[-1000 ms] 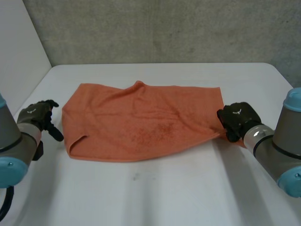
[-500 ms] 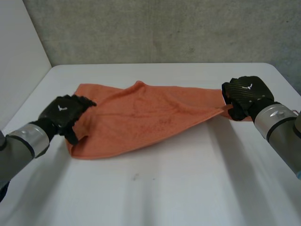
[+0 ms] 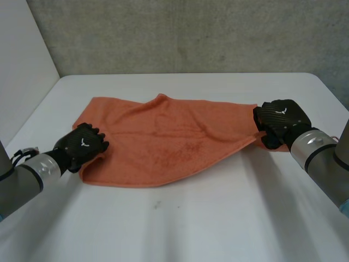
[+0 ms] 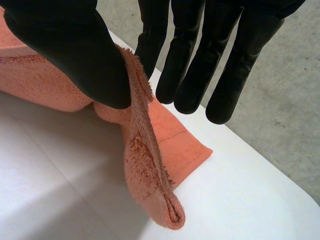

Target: Fold the laundry

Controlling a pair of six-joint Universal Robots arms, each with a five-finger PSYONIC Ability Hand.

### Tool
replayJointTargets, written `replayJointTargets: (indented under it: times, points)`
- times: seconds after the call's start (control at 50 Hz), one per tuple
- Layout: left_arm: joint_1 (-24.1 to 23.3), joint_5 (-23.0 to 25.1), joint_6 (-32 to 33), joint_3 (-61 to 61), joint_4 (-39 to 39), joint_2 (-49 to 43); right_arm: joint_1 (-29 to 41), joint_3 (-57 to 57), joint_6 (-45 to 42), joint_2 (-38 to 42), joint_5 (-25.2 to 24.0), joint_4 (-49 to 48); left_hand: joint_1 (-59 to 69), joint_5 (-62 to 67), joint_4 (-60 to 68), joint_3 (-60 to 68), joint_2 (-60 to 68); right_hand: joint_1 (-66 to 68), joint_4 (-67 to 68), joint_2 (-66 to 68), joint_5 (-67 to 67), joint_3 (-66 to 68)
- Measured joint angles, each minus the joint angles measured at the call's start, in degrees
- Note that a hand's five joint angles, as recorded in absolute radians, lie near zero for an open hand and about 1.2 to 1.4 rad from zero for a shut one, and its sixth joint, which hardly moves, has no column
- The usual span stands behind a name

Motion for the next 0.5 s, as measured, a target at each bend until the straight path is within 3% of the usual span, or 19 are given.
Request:
replayJointTargets:
  times: [0.32, 0.5]
  points:
    - [4.13, 6.47, 5.97, -2.37, -5.56, -0.30, 0.00, -0.13, -0.08, 1.65, 0.00, -0.05, -2.14, -2.43, -2.35, -2.15, -2.35, 0.00, 0.00, 0.00, 0.19, 0.00]
    - [5.85, 7.13, 9.93, -1.99, -6.56, -1.63, 0.02, -0.13, -0.09, 1.87, 0.00, -0.05, -2.14, -2.29, -2.28, -2.13, -2.25, 0.00, 0.00, 0.00, 0.24, 0.00]
